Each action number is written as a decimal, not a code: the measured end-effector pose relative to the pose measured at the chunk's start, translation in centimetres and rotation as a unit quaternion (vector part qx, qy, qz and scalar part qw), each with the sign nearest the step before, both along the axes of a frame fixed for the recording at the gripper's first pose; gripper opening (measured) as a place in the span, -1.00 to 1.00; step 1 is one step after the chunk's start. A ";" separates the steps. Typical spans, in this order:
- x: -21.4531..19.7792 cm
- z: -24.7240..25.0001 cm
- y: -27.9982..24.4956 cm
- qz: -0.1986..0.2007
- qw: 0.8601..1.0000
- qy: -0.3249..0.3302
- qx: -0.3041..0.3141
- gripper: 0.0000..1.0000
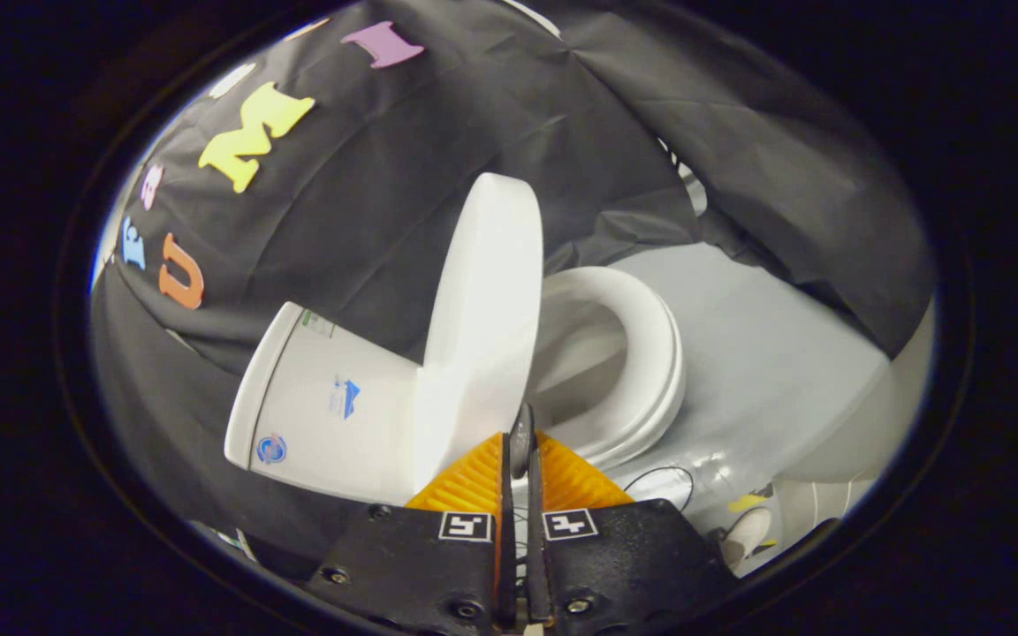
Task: Open the toilet lid.
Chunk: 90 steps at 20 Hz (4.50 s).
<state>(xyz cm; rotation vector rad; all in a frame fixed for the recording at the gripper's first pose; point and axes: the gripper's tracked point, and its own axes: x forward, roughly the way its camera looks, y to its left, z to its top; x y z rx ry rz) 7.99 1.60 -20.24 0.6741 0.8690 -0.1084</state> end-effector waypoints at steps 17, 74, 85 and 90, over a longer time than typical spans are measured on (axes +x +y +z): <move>0.5 2.9 2.3 0.043 0.997 -0.025 -0.066 -0.84; 5.6 10.8 28.7 0.211 0.938 -0.101 -0.255 -0.73; 6.2 9.9 32.5 0.253 0.916 -0.122 -0.286 -0.71; 5.9 9.9 32.1 0.288 0.894 -0.130 -0.318 -0.70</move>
